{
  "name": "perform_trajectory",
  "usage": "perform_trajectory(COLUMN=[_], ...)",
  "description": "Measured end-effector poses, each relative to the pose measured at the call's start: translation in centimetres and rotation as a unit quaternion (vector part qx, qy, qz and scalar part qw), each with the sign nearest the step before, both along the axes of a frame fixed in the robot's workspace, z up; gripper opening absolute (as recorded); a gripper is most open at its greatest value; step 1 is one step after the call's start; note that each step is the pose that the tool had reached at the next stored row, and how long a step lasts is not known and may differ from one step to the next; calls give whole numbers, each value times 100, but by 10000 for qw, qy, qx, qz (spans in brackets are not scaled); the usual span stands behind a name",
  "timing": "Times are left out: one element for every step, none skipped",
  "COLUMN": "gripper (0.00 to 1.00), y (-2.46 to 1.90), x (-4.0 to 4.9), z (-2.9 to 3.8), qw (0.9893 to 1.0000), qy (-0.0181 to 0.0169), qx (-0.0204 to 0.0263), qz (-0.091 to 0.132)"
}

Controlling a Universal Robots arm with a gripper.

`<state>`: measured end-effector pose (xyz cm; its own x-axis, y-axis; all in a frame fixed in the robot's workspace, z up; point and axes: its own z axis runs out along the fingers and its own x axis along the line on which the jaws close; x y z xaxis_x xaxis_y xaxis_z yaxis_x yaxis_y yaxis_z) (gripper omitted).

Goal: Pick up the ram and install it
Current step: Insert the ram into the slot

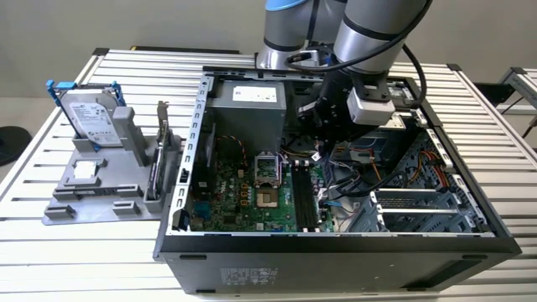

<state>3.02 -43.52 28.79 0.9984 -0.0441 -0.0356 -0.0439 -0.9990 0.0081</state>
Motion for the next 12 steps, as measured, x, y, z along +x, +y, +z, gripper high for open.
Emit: perform_trajectory(gripper=[0, 0, 0, 0, 0, 0, 0, 0, 0, 0, 0, 0], y=[0, -1, -1, -2, -2, -2, -2, -2, -2, -2, -1, -2], x=[0, -1, -2, -3, -3, -3, -4, -5, -5, -6, -6, -7], z=[-10, -19, -29, -39, -49, -59, -68, -77, -84, -93, -102, -110], qw=[10000, 10000, 10000, 10000, 10000, 10000, 10000, 10000, 10000, 10000, 10000, 10000], qy=[0, 0, 0, 0, 0, 0, 0, 0, 0, 0, 0, 0], qx=[-1, -1, -2, -2, -2, -2, -2, -3, -3, -3, -3, -3], qz=[0, 1, 0, 0, 0, 0, 0, 0, 0, 0, 0, 0])
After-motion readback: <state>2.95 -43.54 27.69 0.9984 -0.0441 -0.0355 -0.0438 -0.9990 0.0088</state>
